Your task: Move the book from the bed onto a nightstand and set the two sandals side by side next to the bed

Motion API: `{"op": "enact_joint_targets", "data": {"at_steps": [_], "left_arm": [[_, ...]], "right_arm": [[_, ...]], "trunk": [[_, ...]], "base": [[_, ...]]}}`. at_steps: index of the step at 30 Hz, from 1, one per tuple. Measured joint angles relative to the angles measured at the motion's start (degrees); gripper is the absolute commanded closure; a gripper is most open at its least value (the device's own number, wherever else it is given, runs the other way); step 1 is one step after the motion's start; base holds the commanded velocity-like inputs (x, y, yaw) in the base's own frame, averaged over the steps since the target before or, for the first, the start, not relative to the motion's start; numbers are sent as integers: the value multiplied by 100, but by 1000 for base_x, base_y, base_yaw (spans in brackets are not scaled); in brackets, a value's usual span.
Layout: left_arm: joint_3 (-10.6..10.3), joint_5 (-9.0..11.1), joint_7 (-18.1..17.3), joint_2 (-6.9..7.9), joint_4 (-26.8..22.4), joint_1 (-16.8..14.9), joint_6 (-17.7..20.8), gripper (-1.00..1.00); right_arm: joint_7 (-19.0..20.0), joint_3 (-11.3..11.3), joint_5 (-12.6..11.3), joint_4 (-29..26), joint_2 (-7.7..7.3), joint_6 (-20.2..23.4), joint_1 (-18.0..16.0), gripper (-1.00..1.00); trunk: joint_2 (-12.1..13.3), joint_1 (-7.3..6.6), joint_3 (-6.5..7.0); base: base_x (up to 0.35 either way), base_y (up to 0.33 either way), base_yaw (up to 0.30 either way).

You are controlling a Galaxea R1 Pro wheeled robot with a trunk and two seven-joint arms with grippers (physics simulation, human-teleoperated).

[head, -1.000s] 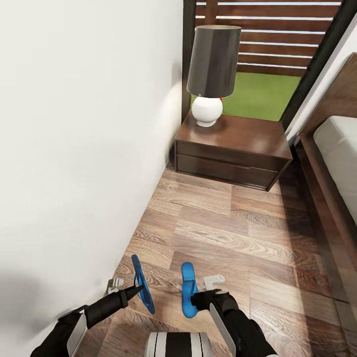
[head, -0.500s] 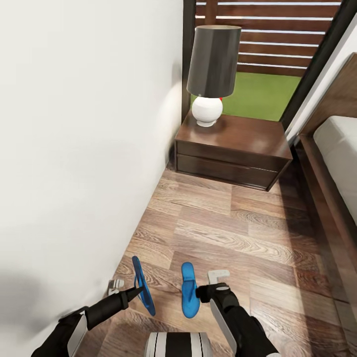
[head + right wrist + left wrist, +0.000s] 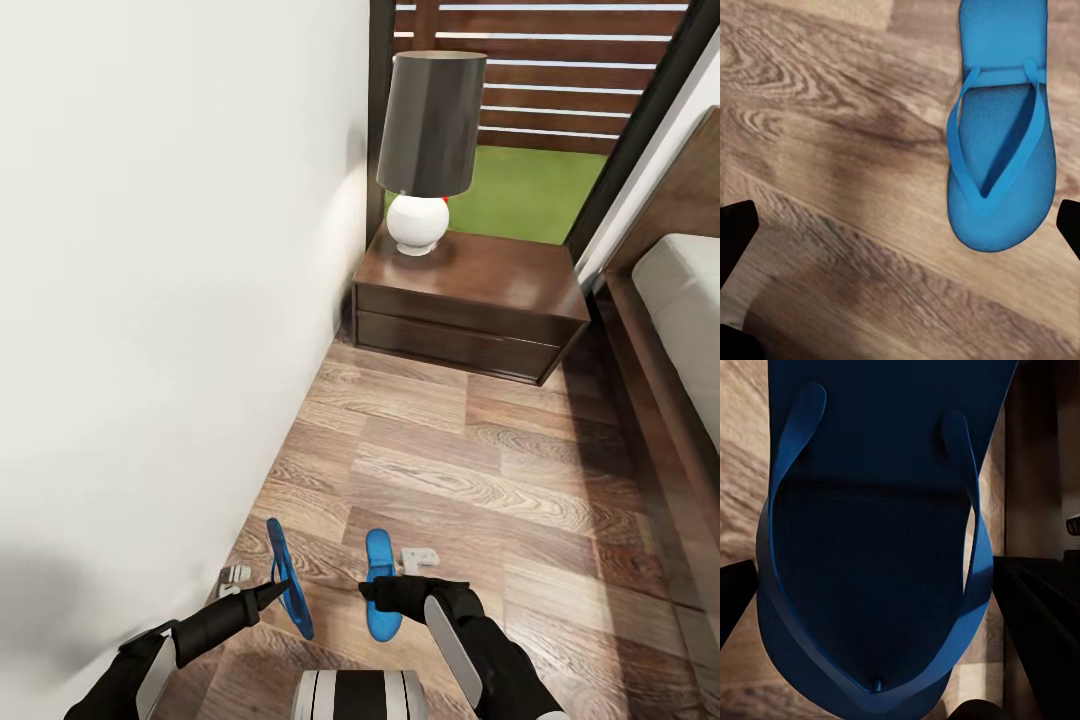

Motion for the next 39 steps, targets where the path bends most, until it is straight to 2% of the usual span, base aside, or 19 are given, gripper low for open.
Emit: {"op": "enact_joint_targets", "data": {"at_steps": [5, 32, 39], "left_arm": [[2, 0, 13, 0, 0, 0, 0, 100], [3, -13, 7, 0, 1, 0, 0, 100], [7, -1, -1, 9, 0, 0, 8, 100]], "right_arm": [[9, -1, -5, 0, 0, -4, 0, -100], [9, 0, -5, 6, 0, -4, 0, -100], [9, 0, -6, 6, 0, -4, 0, -100]], "trunk": [[0, 0, 0], [-36, 70, -598], [-36, 70, -599]], "base": [[0, 0, 0], [0, 0, 0], [0, 0, 0]]}}
